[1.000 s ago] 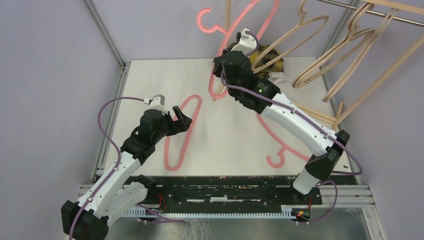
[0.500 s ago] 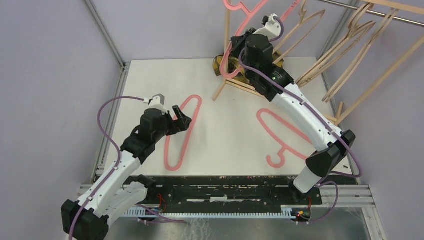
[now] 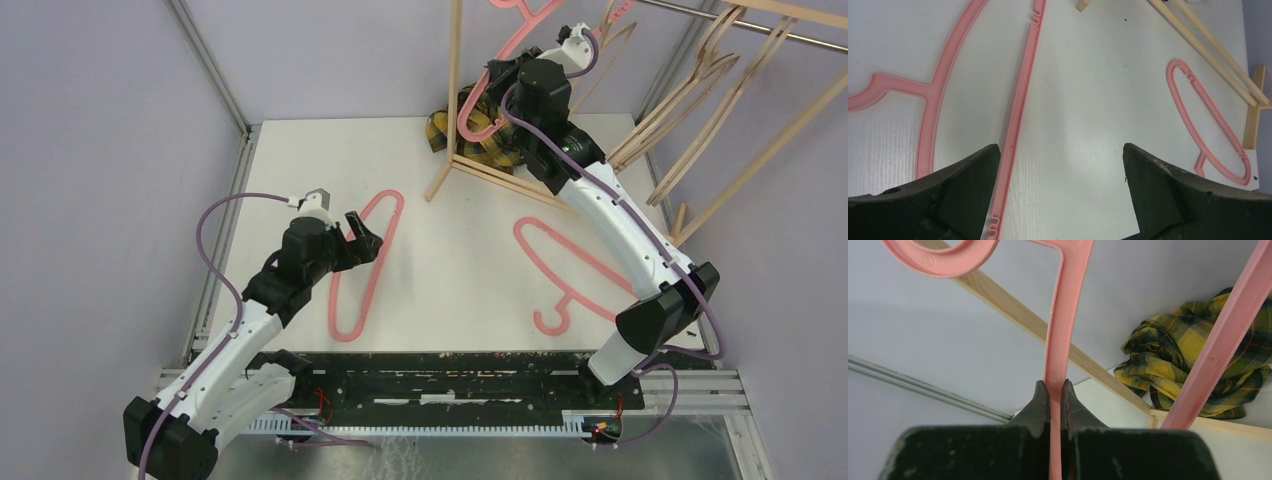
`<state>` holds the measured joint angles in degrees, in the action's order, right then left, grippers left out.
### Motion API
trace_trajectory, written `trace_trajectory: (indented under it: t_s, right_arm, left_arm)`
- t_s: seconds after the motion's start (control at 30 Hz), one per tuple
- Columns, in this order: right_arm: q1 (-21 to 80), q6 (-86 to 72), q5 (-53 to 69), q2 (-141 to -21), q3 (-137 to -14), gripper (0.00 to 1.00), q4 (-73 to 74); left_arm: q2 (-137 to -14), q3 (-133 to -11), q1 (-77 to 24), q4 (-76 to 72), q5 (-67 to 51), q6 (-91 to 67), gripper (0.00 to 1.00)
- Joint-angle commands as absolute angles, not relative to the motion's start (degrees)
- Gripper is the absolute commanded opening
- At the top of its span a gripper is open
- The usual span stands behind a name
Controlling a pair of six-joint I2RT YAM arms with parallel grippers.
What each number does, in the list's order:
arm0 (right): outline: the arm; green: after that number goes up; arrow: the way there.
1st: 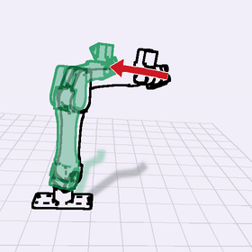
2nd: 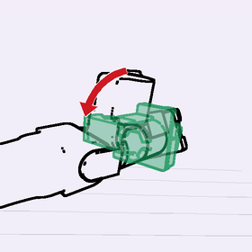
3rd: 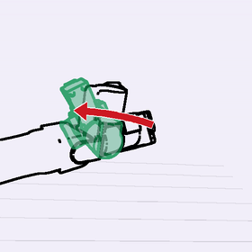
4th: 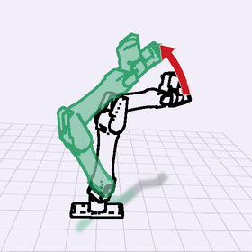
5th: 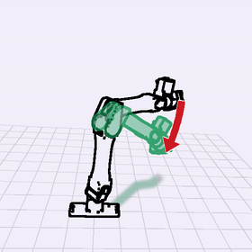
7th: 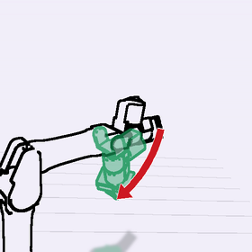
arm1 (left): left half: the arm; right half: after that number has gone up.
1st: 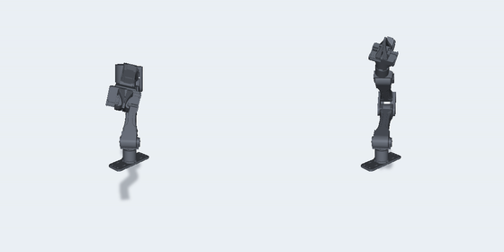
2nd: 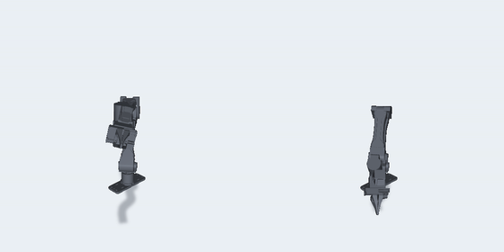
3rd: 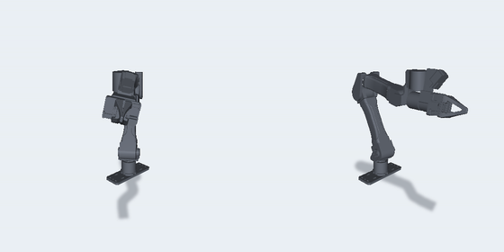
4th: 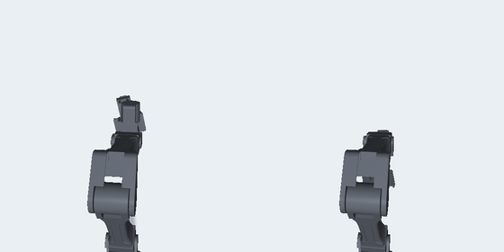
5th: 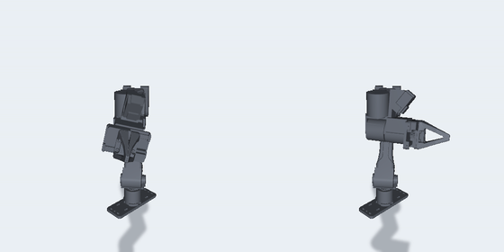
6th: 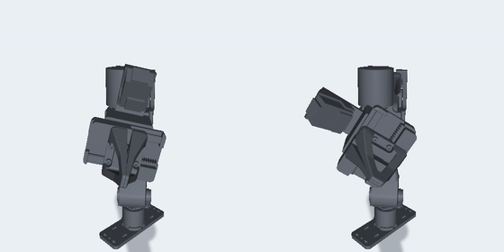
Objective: Organize the hangers
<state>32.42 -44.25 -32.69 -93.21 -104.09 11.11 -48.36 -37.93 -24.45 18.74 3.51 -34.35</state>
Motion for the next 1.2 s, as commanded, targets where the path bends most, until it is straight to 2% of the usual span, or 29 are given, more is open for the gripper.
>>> trace_trajectory:
  t_s: [0.0, 0.6, 1.17]
  right_arm:
    - [30.25, -46.23, -31.32, -90.48, -103.87, 0.01, 7.14]
    - [24.01, -52.24, -33.17, -85.73, -96.19, 0.01, 7.95]
    - [14.09, -54.46, -32.06, -72.23, -84.53, 0.01, 12.96]
  left_arm:
    - [-48.52, -39.99, -24.42, 17.67, 4.33, -31.90, 0.99]
    - [-49.19, -39.38, -24.38, 17.53, 4.66, -31.73, 0.99]
    - [-50.10, -38.29, -24.43, 16.00, 3.41, -32.52, 0.99]
